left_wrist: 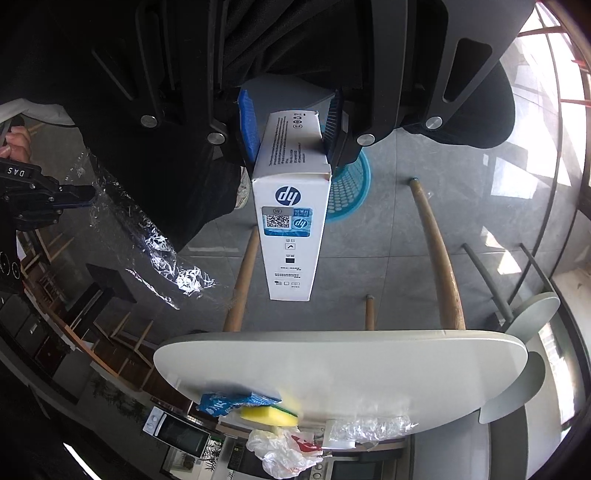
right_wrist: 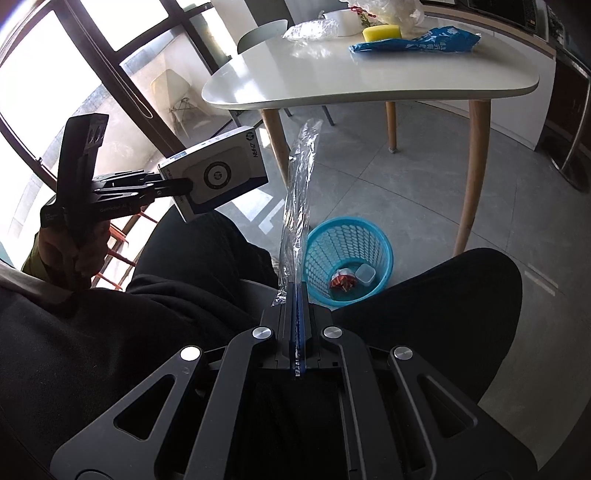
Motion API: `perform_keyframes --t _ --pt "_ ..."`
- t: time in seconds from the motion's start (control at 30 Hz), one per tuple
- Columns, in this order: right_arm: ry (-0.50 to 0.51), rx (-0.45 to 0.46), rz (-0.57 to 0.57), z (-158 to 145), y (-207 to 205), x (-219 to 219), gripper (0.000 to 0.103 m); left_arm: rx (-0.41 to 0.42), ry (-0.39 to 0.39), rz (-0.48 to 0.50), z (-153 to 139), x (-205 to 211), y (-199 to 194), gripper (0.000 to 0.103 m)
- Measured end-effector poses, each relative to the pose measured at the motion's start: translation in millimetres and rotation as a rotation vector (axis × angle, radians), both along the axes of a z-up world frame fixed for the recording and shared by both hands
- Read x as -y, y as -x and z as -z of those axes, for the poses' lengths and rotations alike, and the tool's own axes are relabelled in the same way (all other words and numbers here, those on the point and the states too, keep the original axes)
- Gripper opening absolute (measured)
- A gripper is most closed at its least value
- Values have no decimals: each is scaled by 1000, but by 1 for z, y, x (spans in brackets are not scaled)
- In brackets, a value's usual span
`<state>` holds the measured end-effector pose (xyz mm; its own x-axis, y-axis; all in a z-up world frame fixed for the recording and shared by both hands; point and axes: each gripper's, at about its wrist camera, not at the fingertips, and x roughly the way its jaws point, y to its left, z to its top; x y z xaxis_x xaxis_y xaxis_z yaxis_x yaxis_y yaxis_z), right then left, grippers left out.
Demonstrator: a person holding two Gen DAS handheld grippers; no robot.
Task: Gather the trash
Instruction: 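Carry the HP box and plastic wrapper down over the blue wastebasket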
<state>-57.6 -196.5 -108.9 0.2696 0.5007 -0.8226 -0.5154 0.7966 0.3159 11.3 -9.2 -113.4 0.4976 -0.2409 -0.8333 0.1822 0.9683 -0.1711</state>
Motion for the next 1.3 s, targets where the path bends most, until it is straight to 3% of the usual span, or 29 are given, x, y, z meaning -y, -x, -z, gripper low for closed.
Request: perform_keyframes --t 0.23,0.87,1.3 --pt "-10 -61 14 25 -30 -13 1 -37 -46 -27 21 0 -10 30" --pt "117 -104 89 90 -96 -49 1 -140 -13 -65 67 -2 -41 30" --pt "141 -211 122 142 -123 -65 1 -247 0 -128 112 -5 -71 30"
